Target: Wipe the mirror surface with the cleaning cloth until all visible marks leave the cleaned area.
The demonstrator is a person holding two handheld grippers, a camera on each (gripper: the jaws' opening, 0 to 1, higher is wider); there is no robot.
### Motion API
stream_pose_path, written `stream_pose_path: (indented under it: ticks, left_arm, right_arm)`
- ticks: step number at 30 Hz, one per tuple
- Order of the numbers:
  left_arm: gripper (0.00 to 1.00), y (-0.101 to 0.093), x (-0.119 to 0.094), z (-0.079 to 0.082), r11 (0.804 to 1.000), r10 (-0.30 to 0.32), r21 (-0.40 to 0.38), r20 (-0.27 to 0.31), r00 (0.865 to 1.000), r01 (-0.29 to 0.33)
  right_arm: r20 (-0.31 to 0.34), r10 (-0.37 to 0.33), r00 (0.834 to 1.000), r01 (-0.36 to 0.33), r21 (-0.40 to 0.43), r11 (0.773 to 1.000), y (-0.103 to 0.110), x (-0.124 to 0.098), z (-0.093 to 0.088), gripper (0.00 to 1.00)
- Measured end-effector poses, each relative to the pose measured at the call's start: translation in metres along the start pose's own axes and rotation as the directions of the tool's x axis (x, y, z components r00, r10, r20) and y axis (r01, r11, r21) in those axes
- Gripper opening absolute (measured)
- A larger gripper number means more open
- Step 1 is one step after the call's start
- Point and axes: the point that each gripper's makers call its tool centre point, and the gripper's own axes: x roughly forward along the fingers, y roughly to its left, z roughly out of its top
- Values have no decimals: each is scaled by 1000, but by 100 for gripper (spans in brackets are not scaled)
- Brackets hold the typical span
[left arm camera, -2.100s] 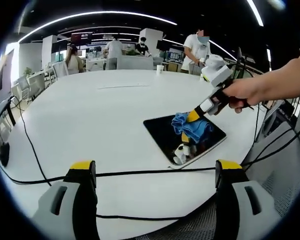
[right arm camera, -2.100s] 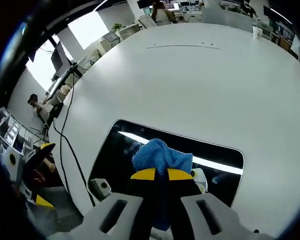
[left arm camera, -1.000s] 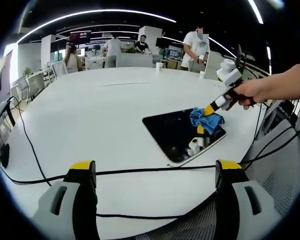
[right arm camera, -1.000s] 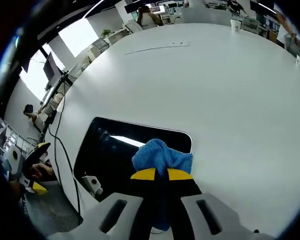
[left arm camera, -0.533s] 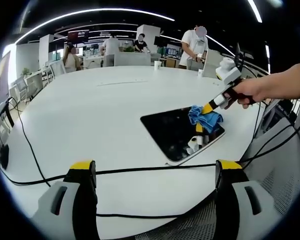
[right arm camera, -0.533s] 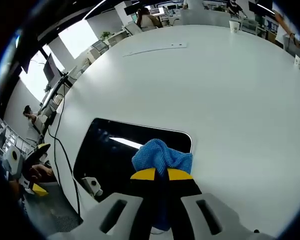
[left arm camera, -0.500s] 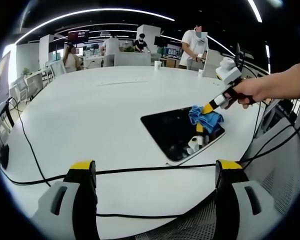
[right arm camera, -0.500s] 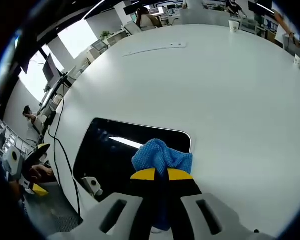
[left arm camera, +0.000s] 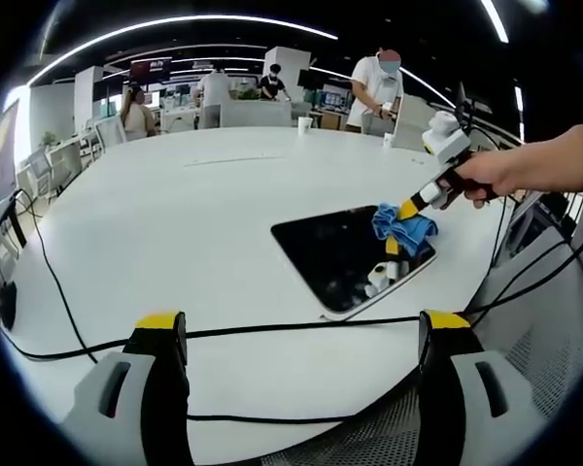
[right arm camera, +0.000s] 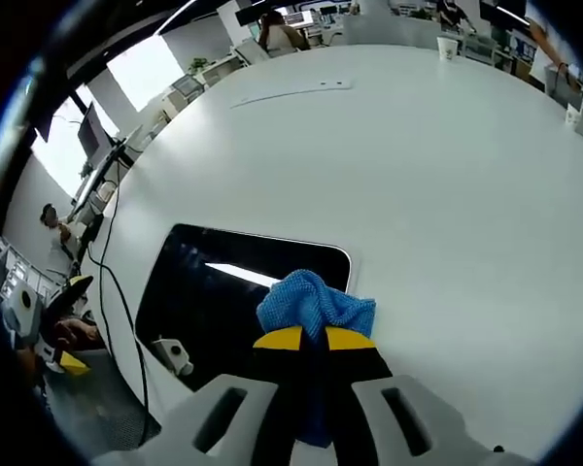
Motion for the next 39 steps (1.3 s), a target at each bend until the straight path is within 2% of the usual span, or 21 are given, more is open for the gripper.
stream_pose_path:
  ticks: [12,20,39]
  left_arm:
    - [99,0,-1,1,1000,1,-4,9,1000,0]
    - [99,0,-1,3,1000,-1,-4,19,1000,1]
    - [98,-1,-1,3,1000,-4,0,19,1000,4]
  right_arm:
    - [15,-12,1000,12,11,1000,-1,2,0,1]
    - [1,-32,999,32,-1,999,4,-5,-13,1]
    - [10,-29,1000,29,15,999,11,-15,-34,1]
